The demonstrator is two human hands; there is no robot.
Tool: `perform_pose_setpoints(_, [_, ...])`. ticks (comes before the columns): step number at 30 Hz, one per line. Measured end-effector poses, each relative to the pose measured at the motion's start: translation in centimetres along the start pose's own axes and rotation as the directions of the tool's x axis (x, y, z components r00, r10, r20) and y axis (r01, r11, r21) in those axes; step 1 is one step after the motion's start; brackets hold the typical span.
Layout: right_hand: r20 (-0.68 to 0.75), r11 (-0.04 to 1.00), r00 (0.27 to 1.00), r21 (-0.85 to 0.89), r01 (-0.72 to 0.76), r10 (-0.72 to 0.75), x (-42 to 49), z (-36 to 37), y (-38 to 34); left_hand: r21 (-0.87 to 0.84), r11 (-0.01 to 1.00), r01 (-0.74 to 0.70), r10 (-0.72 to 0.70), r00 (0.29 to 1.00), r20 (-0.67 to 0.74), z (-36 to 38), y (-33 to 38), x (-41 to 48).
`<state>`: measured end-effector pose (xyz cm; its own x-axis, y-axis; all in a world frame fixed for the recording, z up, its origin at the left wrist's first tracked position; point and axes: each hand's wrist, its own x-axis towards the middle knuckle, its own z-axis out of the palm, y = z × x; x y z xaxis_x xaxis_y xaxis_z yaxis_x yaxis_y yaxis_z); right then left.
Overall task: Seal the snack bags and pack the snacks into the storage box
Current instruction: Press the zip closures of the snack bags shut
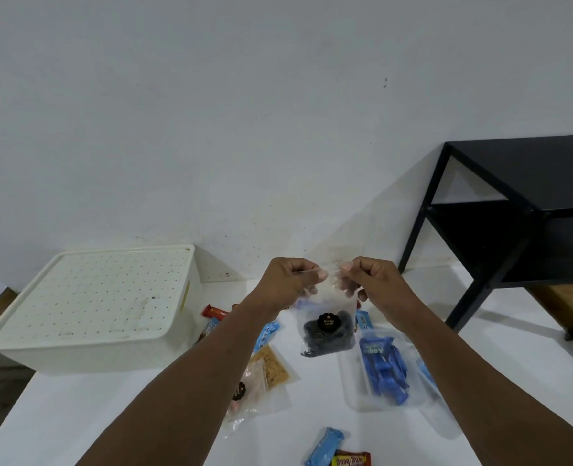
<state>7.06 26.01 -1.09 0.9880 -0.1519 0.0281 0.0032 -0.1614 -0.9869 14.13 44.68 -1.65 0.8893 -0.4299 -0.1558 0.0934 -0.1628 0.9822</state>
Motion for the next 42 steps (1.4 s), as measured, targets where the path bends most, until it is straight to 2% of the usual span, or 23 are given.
perform_pose_setpoints(3, [-0.068, 0.999, 0.998, -0.027, 0.017, -0.019, 0.3, -0.1, 0.2, -0.008, 1.000, 0.012, -0.012, 1.000, 0.019, 0.4, 0.3, -0.4])
perform_pose_setpoints(7, [-0.168, 1.000, 0.986, 0.020, 0.015, -0.011, 0.6, -0.8, 0.7, -0.197, 0.980, 0.041, -0.039, 0.999, 0.015, -0.2, -0.5, -0.6])
perform_pose_setpoints(9, [-0.194, 0.998, 0.981, 0.062, -0.004, 0.016, 0.6, -0.6, 1.1, -0.221, 0.975, 0.020, -0.028, 0.999, -0.029, -0.3, -0.9, -0.7])
perform_pose_setpoints(12, [-0.136, 0.993, 0.988, 0.104, -0.055, 0.069, 0.5, 0.2, 1.7, -0.216, 0.976, -0.015, -0.005, 0.996, -0.090, 0.0, -1.0, -0.6])
perform_pose_setpoints(15, [-0.091, 0.994, 0.994, 0.095, -0.051, 0.059, 0.6, 0.6, 2.0, -0.212, 0.977, -0.028, 0.011, 0.997, -0.082, 0.3, -0.9, -0.8])
perform_pose_setpoints(18, [-0.087, 0.993, 0.996, 0.119, -0.016, 0.026, 1.0, 0.4, 1.8, -0.250, 0.967, 0.047, -0.045, 0.999, 0.013, -0.2, -0.9, -1.1])
perform_pose_setpoints(20, [-0.048, 0.992, 0.999, 0.128, -0.014, 0.020, 1.2, 0.3, 1.6, -0.313, 0.932, 0.181, -0.143, 0.980, 0.138, -0.6, -0.5, -1.3])
perform_pose_setpoints(22, [0.019, 0.992, 1.000, 0.123, -0.020, 0.018, 1.3, 0.1, 1.3, -0.295, 0.911, 0.289, -0.225, 0.946, 0.232, -1.1, -0.2, -1.3])
perform_pose_setpoints(25, [0.147, 0.996, 0.989, 0.075, -0.045, 0.034, 1.1, -0.3, 0.3, -0.263, 0.907, 0.330, -0.250, 0.922, 0.296, -1.6, -0.1, -1.3])
perform_pose_setpoints(27, [0.180, 0.999, 0.983, 0.016, -0.045, 0.042, 1.1, -0.6, -0.2, -0.264, 0.908, 0.326, -0.235, 0.917, 0.323, -1.7, -0.1, -1.3])
perform_pose_setpoints(31, [0.113, 0.991, 0.993, -0.130, -0.010, 0.025, 1.3, -0.8, 0.1, -0.308, 0.890, 0.337, -0.220, 0.907, 0.358, -1.0, -0.4, -1.3])
perform_pose_setpoints(34, [-0.046, 0.986, 0.998, -0.155, -0.059, 0.053, 1.2, -0.1, 1.0, -0.333, 0.891, 0.308, -0.205, 0.928, 0.310, 0.1, -0.9, -1.0])
perform_pose_setpoints(36, [-0.187, 0.990, 0.975, -0.056, -0.130, 0.117, 0.6, 0.8, 1.3, -0.341, 0.908, 0.241, -0.164, 0.957, 0.241, 1.0, -1.2, -1.2])
perform_pose_setpoints(37, [-0.237, 0.985, 0.956, 0.060, -0.165, 0.174, 0.2, 1.2, 1.4, -0.338, 0.922, 0.190, -0.126, 0.971, 0.201, 1.5, -1.5, -1.2])
perform_pose_setpoints(39, [-0.247, 0.931, 0.924, 0.294, -0.216, 0.293, -0.3, 2.0, 1.7, -0.260, 0.963, 0.071, -0.038, 0.991, 0.129, 2.4, -1.9, -1.2])
perform_pose_setpoints(42, [-0.202, 0.890, 0.915, 0.378, -0.256, 0.349, -0.3, 2.4, 2.0, -0.109, 0.993, -0.055, 0.064, 0.995, 0.081, 3.6, -2.5, -1.3])
